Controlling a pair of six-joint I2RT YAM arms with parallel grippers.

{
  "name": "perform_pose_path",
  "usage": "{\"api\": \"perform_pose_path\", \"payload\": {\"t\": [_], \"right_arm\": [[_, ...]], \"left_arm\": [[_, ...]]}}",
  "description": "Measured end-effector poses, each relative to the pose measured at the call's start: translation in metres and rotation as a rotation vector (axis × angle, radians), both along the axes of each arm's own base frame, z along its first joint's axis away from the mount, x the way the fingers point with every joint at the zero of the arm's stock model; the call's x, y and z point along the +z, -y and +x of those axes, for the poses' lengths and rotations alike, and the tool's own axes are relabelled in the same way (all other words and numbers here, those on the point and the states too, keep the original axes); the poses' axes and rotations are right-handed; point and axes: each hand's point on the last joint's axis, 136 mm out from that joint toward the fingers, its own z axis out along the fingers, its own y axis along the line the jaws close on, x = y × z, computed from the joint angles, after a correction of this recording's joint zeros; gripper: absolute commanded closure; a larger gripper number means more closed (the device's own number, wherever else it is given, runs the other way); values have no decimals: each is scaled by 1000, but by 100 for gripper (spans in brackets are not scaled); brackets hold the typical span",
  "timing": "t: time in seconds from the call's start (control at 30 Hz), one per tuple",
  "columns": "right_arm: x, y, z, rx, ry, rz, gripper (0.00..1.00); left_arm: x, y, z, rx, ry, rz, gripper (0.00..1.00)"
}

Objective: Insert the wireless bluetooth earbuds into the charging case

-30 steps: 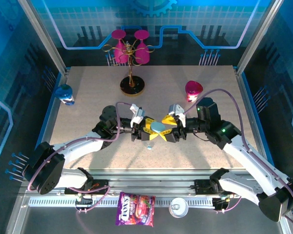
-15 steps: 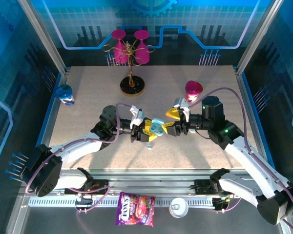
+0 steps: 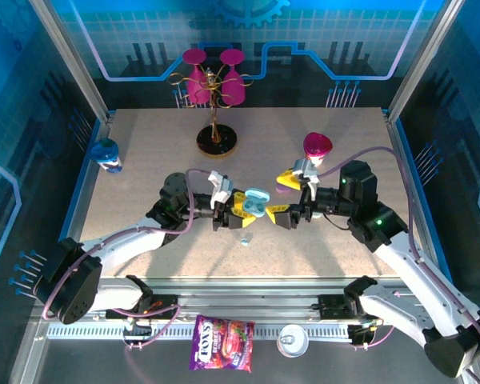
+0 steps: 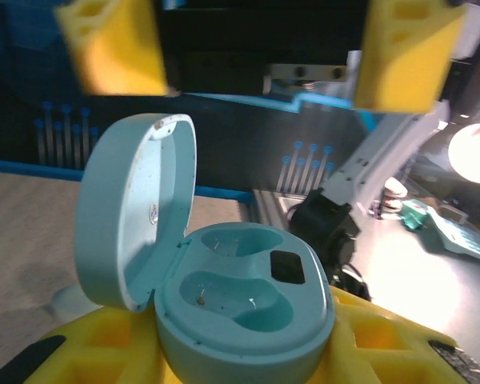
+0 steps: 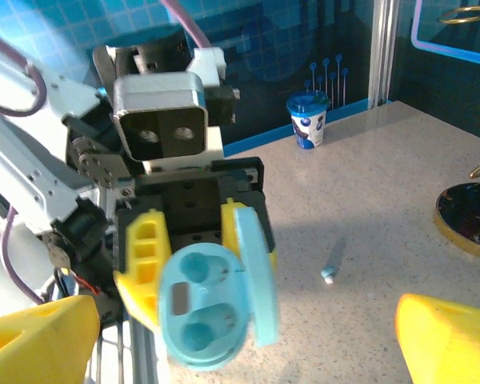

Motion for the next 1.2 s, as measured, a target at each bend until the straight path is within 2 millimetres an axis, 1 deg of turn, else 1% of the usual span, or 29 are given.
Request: {"api": "perform_pose_path", "payload": {"t": [0.1, 0.17, 0.23, 0.3, 0.4, 0.5, 0.63, 0.73, 0.87, 1.03, 1.13, 1.2], "right_arm": [[-15, 2, 9, -62, -52, 13, 0], [-35, 4, 17, -109, -109, 21, 0], [-59, 5, 23, -147, -185, 25, 0], [-83, 4, 28, -178, -269, 19, 0], [-114, 3, 36, -226, -368, 3, 5], [-138, -2, 34, -252, -439, -30, 11], [-166, -17, 25, -259, -525, -70, 15], [-192, -28, 14, -257, -602, -116, 15], [-221, -44, -5, -240, -695, -190, 16], [-257, -64, -39, -186, -787, -302, 16], [-274, -77, -51, -167, -836, -361, 16], [-281, -84, -53, -168, -859, -379, 17]], "left_arm": [[-6, -11, 18, 92, -8, -2, 69], [-10, -18, 28, 152, -21, -1, 70], [-11, -24, 35, 206, -20, -6, 69], [-7, -30, 38, 251, -7, -17, 69], [4, -38, 38, 307, 26, -42, 68], [17, -44, 38, 353, 60, -67, 69], [32, -51, 39, 405, 102, -94, 69], [36, -55, 41, 435, 115, -101, 69], [38, -57, 42, 454, 115, -104, 68], [36, -57, 43, 461, 107, -97, 68], [35, -57, 44, 461, 102, -93, 68], [35, -57, 44, 461, 102, -93, 68]]}}
